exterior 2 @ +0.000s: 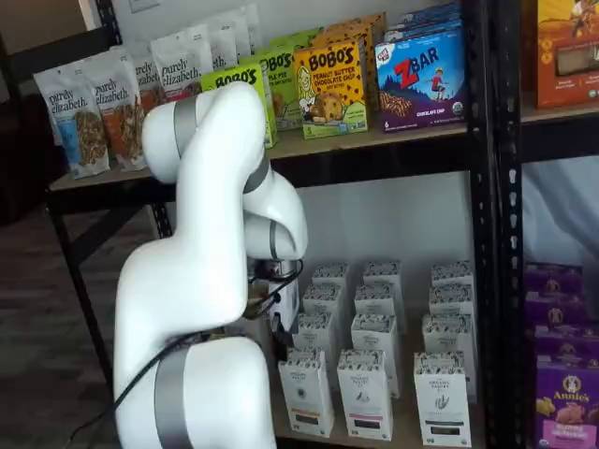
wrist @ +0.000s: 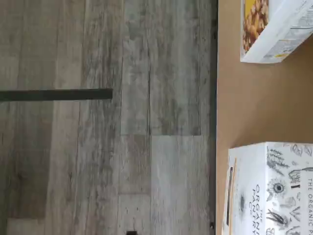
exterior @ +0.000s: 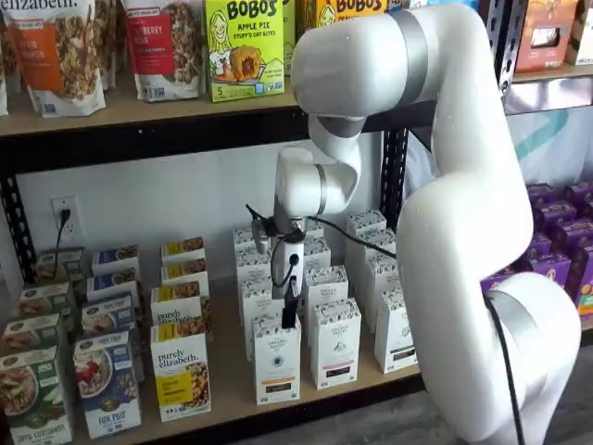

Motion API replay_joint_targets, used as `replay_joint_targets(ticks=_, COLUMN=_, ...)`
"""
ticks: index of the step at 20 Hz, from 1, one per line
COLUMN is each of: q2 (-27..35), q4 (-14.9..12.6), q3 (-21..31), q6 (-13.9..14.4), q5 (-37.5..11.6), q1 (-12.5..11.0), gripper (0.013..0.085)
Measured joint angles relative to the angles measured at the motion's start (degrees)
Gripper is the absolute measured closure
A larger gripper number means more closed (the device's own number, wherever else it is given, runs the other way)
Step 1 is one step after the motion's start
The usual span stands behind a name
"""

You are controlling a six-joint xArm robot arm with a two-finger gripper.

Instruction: Pick up the white box with a yellow strip in the middle, on the bottom shelf, the fourth box from the left

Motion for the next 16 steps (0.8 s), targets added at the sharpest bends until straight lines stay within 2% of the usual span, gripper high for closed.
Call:
replay_joint_targets(ticks=2, q2=0.7, q4=-0.7, q3=-1.4, q6=0.3, q5=1.8, q1=-0.3, gripper=0.013)
replay_joint_targets(ticks=7, q2=2.3, q4=-0.5, q3=-3.4, q6=-0.5, q5=2.1, q1=-1.0, gripper=0.013)
replay_joint_targets(ticks=14, q2=5.2, q4=-0.3, q3=-5.1, q6=-0.6, q5=-1.6, q1=-0.8, gripper=0.013)
replay_joint_targets(ticks=16, q2=6.6, q4=0.8, q3=-6.1, q6=-1.5, q5=-2.9, q1=-0.7, gripper=0.013)
